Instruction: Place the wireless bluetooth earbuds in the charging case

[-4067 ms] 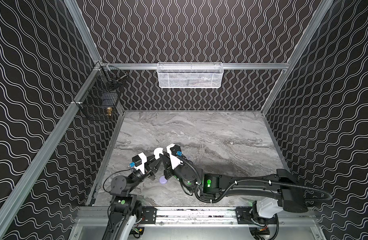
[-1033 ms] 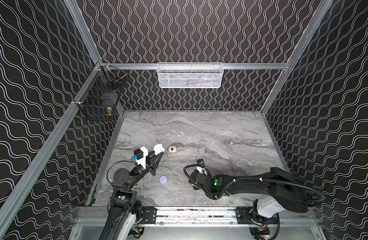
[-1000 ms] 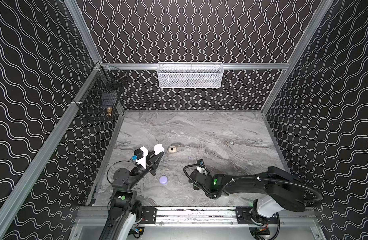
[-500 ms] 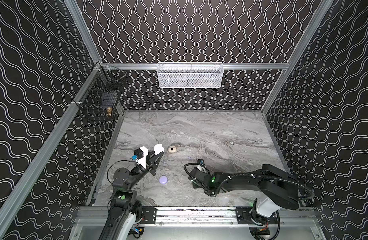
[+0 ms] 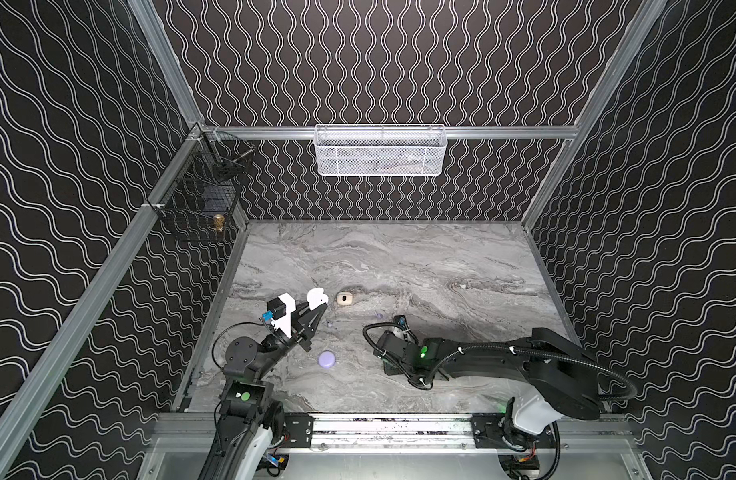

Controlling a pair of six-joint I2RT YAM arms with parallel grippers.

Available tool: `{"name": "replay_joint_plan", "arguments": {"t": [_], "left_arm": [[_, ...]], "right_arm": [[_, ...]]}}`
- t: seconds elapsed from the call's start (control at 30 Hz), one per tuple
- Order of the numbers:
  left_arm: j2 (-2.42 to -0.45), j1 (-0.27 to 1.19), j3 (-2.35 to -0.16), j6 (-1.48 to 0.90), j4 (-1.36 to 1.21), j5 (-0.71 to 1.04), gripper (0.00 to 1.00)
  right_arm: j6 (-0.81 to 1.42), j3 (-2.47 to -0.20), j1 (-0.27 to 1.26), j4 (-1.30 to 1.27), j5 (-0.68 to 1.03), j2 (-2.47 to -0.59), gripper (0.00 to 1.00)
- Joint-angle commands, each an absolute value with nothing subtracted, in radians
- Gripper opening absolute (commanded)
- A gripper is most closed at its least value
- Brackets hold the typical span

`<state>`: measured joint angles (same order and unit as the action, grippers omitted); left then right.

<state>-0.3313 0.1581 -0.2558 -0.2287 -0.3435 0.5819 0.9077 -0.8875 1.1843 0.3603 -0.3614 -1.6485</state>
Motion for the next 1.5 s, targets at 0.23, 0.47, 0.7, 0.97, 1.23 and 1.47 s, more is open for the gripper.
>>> {"name": "replay_joint_plan", "arguments": {"t": [0.23, 0.47, 0.7, 0.97, 1.23, 1.47], "left_arm": [[-0.318, 0.159, -0.263, -0.209, -0.357, 0.589, 0.00], [-0.311, 0.158, -0.263, -0.210, -0.353, 0.588, 0.00], [-0.311, 0.158, -0.263, -0.210, -0.353, 0.587, 0.00], [-0.311, 0.159, -0.261, -0.207, -0.351, 0.585, 0.00], [-0.304, 0.159, -0.260, -0.204, -0.345, 0.583, 0.00], [-0.301, 0.158, -0.260, -0.201, -0.342, 0.582, 0.00]], "right_arm": [[0.924, -0.992, 1.170, 0.498, -0.306, -1.768, 0.48], [0.921, -0.987, 1.163, 0.503, -0.274, -1.760, 0.42], [0.914, -0.992, 1.152, 0.508, -0.232, -1.770, 0.37], [0.905, -1.026, 1.151, 0.548, -0.206, -1.762, 0.37], [0.900, -1.055, 1.152, 0.585, -0.192, -1.782, 0.35], [0.899, -1.066, 1.151, 0.589, -0.185, -1.805, 0.28]]}}
